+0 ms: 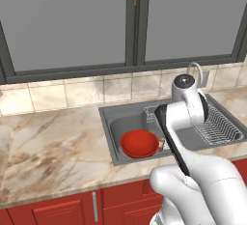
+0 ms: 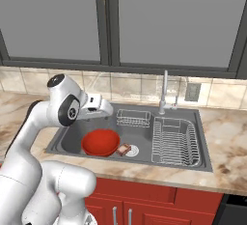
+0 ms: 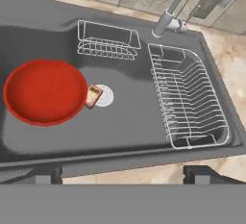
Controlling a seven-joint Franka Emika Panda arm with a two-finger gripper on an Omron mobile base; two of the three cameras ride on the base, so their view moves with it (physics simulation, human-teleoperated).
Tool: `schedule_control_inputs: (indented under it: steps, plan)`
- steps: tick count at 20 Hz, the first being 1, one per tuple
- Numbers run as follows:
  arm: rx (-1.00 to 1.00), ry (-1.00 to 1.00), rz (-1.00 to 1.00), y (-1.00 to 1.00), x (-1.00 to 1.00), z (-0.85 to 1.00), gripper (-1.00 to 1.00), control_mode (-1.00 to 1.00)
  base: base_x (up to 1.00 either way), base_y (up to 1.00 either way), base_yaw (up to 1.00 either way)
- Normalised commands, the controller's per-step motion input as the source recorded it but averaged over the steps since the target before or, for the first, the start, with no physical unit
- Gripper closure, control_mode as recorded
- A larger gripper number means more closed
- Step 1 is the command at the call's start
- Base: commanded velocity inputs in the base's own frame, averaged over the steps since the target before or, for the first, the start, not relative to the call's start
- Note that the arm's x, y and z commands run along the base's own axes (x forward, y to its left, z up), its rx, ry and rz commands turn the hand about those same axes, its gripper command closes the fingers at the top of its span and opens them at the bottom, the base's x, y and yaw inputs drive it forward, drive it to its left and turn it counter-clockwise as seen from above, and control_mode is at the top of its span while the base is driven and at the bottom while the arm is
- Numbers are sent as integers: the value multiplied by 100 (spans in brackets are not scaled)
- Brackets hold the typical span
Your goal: Pick the bowl and tupperware and place them in the sink. Then turn on the water.
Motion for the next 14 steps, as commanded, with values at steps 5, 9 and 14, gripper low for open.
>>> schedule_control_inputs:
  steps: [5, 9, 14]
  plan:
    - [10, 7, 1, -14, 0, 0, -100, -100, 0, 0, 0]
    - [15, 6, 3, -9, -8, 0, -100, -100, 0, 0, 0]
    - [10, -1, 6, -2, -40, 0, -100, -100, 0, 0, 0]
